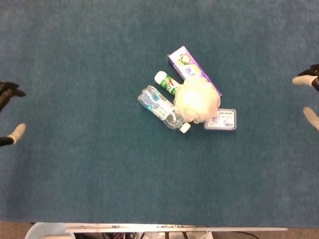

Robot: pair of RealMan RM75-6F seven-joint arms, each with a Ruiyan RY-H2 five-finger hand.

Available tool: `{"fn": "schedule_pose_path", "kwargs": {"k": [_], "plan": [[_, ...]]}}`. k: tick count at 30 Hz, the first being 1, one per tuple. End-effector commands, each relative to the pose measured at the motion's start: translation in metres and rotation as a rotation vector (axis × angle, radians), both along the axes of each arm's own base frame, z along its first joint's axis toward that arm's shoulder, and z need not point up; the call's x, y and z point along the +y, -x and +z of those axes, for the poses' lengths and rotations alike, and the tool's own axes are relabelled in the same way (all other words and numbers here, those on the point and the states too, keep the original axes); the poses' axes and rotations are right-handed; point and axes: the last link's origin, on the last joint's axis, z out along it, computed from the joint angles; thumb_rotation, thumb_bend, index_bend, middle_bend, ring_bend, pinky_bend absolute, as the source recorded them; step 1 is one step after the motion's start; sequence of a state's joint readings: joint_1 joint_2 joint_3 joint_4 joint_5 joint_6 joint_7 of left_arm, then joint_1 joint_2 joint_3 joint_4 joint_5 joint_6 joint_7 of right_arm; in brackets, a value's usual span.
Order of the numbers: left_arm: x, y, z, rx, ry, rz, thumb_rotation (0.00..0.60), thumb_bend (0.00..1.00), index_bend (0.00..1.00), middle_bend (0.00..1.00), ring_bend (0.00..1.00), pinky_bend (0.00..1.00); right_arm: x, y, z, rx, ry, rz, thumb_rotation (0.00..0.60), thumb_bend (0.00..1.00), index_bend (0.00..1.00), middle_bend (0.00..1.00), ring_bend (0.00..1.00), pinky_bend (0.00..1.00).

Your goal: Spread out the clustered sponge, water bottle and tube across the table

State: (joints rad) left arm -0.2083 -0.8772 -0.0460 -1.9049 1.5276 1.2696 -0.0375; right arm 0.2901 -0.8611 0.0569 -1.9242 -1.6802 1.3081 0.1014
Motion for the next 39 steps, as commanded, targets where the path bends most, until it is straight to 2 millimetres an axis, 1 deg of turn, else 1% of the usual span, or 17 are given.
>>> {"fn": "schedule_pose_path", "kwargs": {"k": [1, 7, 12, 15, 17, 23, 25, 28, 31, 32, 35, 36, 39], "plan": [[0.016, -0.006, -0.009, 0.008, 0.097, -0.06, 0.6, 0.27, 0.24, 0.19, 0.16, 0.19, 0.0, 0.0, 0.0, 0.002, 0.001, -0.003, 0.6, 0.33, 0.29, 0.31, 0.19, 0.28], [0.037, -0.016, -0.026, 0.015, 0.219, -0.115, 0.6, 0.27, 0.22, 0.17, 0.16, 0.19, -0.001, -0.004, -0.002, 0.016, -0.02, 0.011, 0.6, 0.33, 0.29, 0.31, 0.19, 0.28], [0.048, -0.024, -0.041, 0.027, 0.297, -0.153, 0.6, 0.27, 0.19, 0.14, 0.14, 0.19, -0.005, -0.006, -0.005, 0.034, -0.032, 0.008, 0.6, 0.33, 0.29, 0.31, 0.19, 0.28], [0.052, -0.025, -0.047, 0.033, 0.318, -0.158, 0.6, 0.27, 0.19, 0.14, 0.13, 0.19, -0.012, -0.012, -0.011, 0.059, -0.05, 0.02, 0.6, 0.33, 0.29, 0.31, 0.19, 0.28], [0.051, -0.026, -0.048, 0.028, 0.318, -0.162, 0.6, 0.27, 0.19, 0.14, 0.13, 0.19, -0.02, -0.019, -0.018, 0.079, -0.073, 0.038, 0.6, 0.33, 0.29, 0.31, 0.19, 0.29], [0.044, -0.023, -0.041, 0.03, 0.288, -0.166, 0.6, 0.27, 0.19, 0.14, 0.13, 0.19, -0.044, -0.048, -0.045, 0.12, -0.16, 0.12, 0.6, 0.2, 0.28, 0.3, 0.19, 0.28], [0.041, -0.02, -0.037, 0.038, 0.275, -0.16, 0.6, 0.27, 0.19, 0.14, 0.13, 0.18, -0.052, -0.06, -0.057, 0.138, -0.193, 0.152, 0.6, 0.17, 0.25, 0.28, 0.18, 0.28], [0.037, -0.017, -0.031, 0.044, 0.253, -0.15, 0.6, 0.27, 0.19, 0.14, 0.13, 0.18, -0.061, -0.075, -0.073, 0.163, -0.232, 0.197, 0.6, 0.09, 0.18, 0.23, 0.14, 0.25], [0.033, -0.014, -0.026, 0.046, 0.237, -0.138, 0.6, 0.27, 0.19, 0.14, 0.13, 0.18, -0.068, -0.089, -0.09, 0.199, -0.266, 0.237, 0.6, 0.03, 0.15, 0.2, 0.11, 0.23], [0.031, -0.013, -0.025, 0.045, 0.234, -0.135, 0.6, 0.27, 0.19, 0.14, 0.13, 0.18, -0.07, -0.092, -0.095, 0.208, -0.279, 0.245, 0.6, 0.02, 0.13, 0.19, 0.1, 0.22], [0.026, -0.011, -0.021, 0.046, 0.224, -0.13, 0.6, 0.27, 0.19, 0.14, 0.13, 0.18, -0.079, -0.1, -0.113, 0.255, -0.319, 0.259, 0.6, 0.0, 0.04, 0.09, 0.02, 0.14], [0.025, -0.01, -0.02, 0.046, 0.221, -0.129, 0.6, 0.27, 0.19, 0.14, 0.13, 0.18, -0.082, -0.102, -0.119, 0.268, -0.328, 0.262, 0.6, 0.0, 0.02, 0.07, 0.0, 0.13], [0.021, -0.008, -0.016, 0.04, 0.211, -0.12, 0.6, 0.27, 0.19, 0.14, 0.13, 0.18, -0.091, -0.109, -0.139, 0.312, -0.358, 0.267, 0.6, 0.0, 0.02, 0.07, 0.0, 0.13]]}}
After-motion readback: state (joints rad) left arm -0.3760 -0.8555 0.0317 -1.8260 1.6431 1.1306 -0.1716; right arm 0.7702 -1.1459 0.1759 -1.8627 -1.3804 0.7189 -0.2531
